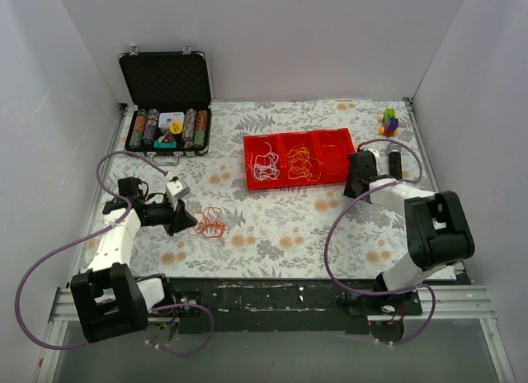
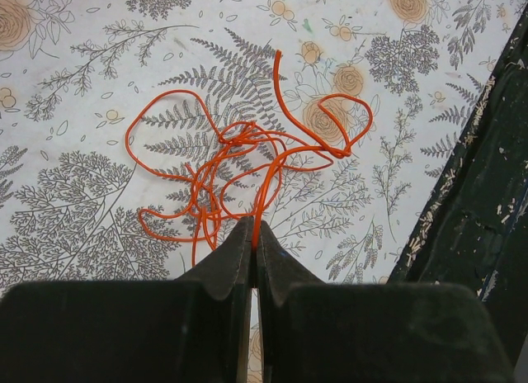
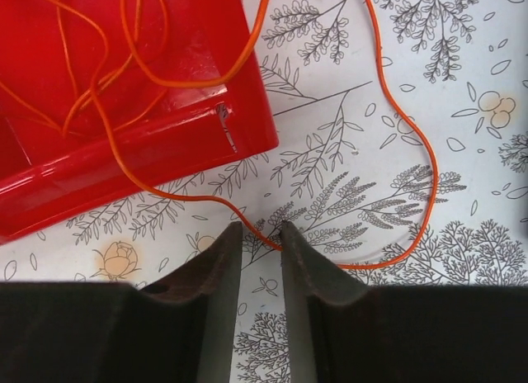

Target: Untangle the cables

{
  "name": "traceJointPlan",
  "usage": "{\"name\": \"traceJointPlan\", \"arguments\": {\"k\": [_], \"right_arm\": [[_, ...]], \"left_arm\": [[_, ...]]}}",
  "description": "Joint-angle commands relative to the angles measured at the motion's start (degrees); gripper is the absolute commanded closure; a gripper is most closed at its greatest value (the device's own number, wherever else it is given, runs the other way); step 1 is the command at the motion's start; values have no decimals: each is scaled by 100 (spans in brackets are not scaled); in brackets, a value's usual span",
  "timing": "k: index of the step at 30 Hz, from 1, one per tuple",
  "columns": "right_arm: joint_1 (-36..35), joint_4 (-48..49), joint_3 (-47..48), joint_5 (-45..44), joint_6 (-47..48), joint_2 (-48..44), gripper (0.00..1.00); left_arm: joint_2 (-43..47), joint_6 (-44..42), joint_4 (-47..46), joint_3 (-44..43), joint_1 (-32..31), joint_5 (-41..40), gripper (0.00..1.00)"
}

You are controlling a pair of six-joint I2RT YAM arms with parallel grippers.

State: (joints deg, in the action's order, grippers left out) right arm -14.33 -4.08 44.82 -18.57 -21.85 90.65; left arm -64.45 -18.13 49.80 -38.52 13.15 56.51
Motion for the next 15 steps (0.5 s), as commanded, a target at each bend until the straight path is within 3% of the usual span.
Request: {"name": "traceJointPlan", "arguments": {"k": [1, 4, 7, 9, 15], "right_arm": [[-17, 188, 54, -6, -4, 49, 74], [-17, 293, -43, -24, 49, -109, 86], [-17, 329, 27, -7, 136, -136, 88], [-17, 311, 106, 46, 137, -83, 99], [-166, 284, 106, 55, 189, -538, 99]], "left_arm": [[20, -103, 47, -121, -23, 53, 100], [20, -112, 56, -94, -14, 79, 100], [28, -121, 65, -94, -23, 88, 100], [37, -138, 100, -94, -14, 88, 100], [134, -173, 127, -94, -14, 53, 100]]}}
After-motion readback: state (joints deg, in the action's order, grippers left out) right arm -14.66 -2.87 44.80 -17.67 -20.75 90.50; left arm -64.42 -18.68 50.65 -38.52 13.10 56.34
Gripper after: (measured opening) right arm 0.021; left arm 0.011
